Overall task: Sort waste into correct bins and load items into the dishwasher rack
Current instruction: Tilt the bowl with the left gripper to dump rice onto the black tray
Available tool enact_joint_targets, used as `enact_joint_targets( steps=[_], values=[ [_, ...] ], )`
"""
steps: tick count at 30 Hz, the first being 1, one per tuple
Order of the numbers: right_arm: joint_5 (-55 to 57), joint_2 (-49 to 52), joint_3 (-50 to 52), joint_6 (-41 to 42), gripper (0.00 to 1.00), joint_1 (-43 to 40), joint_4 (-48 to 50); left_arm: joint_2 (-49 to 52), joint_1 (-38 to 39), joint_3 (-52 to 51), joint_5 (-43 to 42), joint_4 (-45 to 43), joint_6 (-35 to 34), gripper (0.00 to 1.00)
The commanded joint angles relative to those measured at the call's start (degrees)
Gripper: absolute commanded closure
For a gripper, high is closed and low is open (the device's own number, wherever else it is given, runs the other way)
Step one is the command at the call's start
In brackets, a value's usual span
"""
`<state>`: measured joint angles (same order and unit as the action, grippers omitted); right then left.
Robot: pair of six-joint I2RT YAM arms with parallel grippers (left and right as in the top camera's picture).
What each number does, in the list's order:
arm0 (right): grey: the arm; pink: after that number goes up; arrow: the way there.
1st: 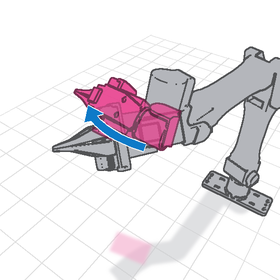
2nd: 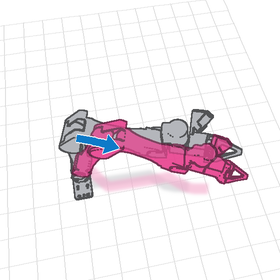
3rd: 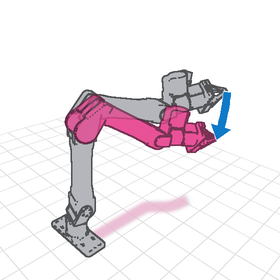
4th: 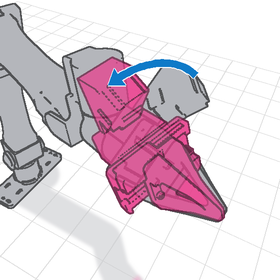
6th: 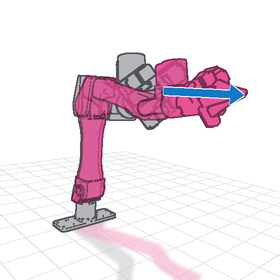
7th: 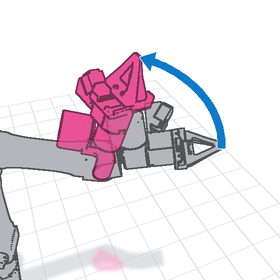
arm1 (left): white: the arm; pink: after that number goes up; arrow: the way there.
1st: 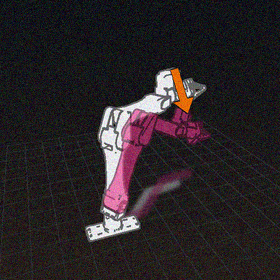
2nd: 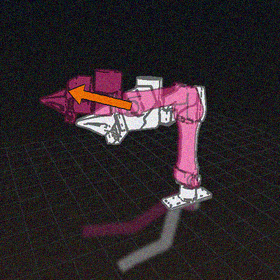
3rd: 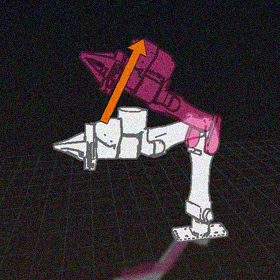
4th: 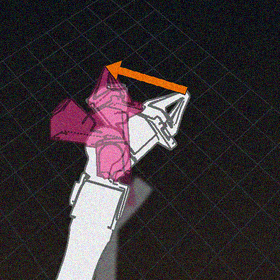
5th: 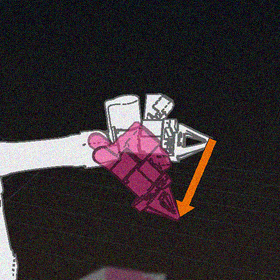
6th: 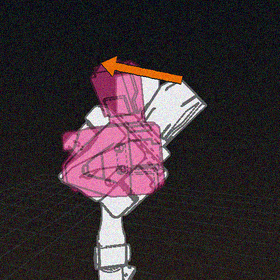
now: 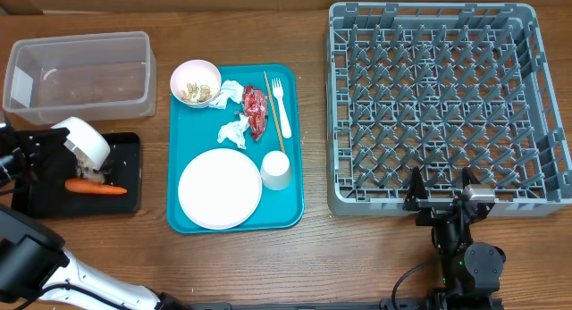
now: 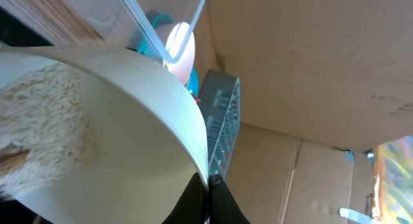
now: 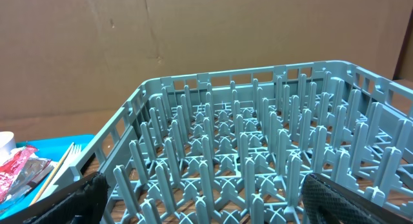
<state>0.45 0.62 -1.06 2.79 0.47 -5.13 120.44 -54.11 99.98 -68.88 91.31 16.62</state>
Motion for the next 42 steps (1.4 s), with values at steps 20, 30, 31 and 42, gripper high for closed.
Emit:
enact_joint_targets(
  steps=[20, 30, 31, 42],
  values=[
    [0.76, -0.46, 0.59, 0.24, 0.00, 0.33, 0.37, 0.22, -1.29, -0.66, -2.16, 2.91, 1.90, 0.96],
    [0.76, -0.46, 0.59, 0.22, 0.00, 0.33, 0.37, 0.44, -1.49, -0.90, -1.46, -0.09, -2.60, 0.96],
    [0.76, -0.46, 0.59, 0.22, 0.00, 0.33, 0.37, 0.44, -1.49, -0.90, -1.92, 0.15, -1.18, 0.96],
    [0.79, -0.46, 0.59, 0.22, 0.00, 0.33, 0.37, 0.72, -1.92, -0.90, -2.29, -2.99, -2.84, 0.96]
  ],
)
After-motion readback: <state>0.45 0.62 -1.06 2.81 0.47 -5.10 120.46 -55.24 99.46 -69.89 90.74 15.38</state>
